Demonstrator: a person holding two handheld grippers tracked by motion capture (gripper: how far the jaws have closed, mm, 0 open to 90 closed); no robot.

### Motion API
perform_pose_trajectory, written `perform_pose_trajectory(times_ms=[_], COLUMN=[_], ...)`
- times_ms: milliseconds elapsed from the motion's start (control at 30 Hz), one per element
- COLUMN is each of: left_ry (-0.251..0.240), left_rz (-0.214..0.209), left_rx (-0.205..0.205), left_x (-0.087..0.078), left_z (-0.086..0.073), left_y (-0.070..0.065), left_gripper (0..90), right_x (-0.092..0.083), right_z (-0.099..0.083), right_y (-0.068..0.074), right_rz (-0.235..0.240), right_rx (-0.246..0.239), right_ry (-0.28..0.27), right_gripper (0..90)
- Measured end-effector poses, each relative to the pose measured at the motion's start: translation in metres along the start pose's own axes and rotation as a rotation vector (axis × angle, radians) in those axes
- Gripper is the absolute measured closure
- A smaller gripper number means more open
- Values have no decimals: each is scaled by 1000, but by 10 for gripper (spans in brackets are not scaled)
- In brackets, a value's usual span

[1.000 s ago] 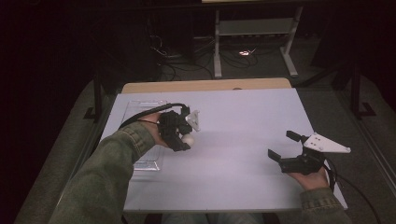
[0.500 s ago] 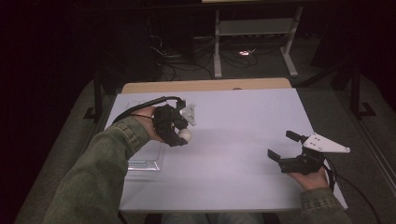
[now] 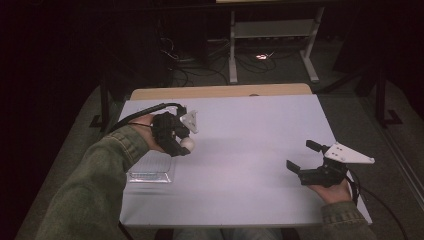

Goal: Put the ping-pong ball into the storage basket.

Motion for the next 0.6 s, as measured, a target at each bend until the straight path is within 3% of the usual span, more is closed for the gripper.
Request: perform_pose_trajectory(times_ms=[600], left_ry=[49], left_rz=[4], left_rx=[-56], left_x=[-9], left_z=[-41], left_y=[4], left_gripper=[507], right_x=[1], right_z=[-1], right_y=[1], right_rz=[0], right_rx=[1], right_ry=[6], right_gripper=[0])
Point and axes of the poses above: each handheld gripper's, and its own axes: x roughly forward along the jaws, z roughly out of its top, y roughly to its left, the point moved 9 cm from there along x, roughly forward along the jaws, and after that the axes turned 3 degrees about -z, right-handed, at the moved point
